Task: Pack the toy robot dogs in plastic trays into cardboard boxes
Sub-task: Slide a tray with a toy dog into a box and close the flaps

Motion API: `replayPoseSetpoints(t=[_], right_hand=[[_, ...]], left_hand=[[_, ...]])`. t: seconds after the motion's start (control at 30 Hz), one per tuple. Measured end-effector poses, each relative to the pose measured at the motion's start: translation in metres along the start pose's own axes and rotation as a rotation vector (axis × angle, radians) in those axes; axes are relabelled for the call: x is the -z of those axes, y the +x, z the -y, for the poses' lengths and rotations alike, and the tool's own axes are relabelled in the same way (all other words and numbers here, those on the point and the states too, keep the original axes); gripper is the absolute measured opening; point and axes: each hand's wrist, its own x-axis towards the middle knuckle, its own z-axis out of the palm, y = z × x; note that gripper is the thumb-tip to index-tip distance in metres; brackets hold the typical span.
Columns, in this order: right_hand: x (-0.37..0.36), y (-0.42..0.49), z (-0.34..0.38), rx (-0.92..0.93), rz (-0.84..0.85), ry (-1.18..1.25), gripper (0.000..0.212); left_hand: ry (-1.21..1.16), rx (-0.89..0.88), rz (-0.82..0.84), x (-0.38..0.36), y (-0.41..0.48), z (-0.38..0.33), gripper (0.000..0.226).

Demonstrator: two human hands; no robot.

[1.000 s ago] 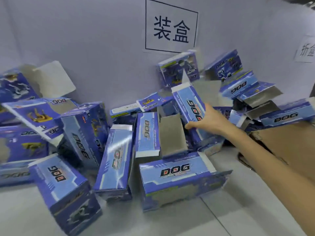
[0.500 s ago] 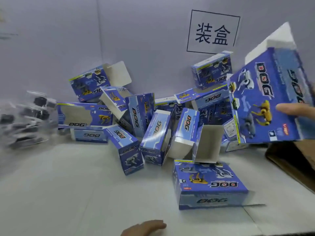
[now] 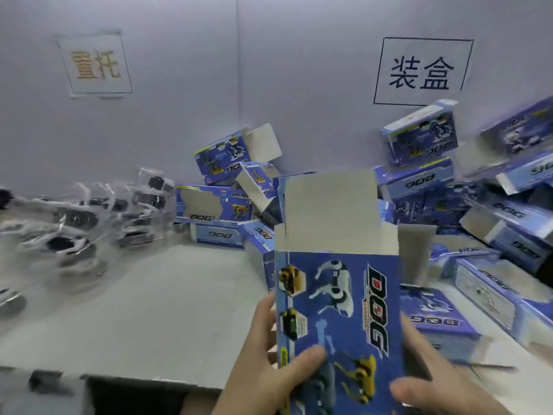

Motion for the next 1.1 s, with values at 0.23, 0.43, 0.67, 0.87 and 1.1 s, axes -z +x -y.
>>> replayPoseSetpoints(t=[0.23,0.43,0.67,0.87,1.1], right_hand=[[-0.056,0.048,0.029,0.078,-0.544,-0.428,0.044],[-0.056,0.08,0.04,-0.033,-0.724,-0.625,0.041],[-0.043,0.082,0.052,-0.336,-0.604,-0.566,0.048],[-0.035,0.073,0.05,-0.387,-0.581,-0.414,0.042],[-0.046,0.055,0.012,-0.254,-0.567,0.155,0.028]], left_hand=[[0.386,-0.107,-0.282,0.037,0.01,0.033,0.108],[0.426,0.044,-0.212,0.028,0.012,0.007,0.102],[0.431,0.026,-0.34,0.033,0.046,-0.077,0.068],[0.491,0.263,-0.108,0.045,0.078,-0.087,0.034],[-0.31,0.375,-0.052,0.061,0.06,-0.03,0.044]])
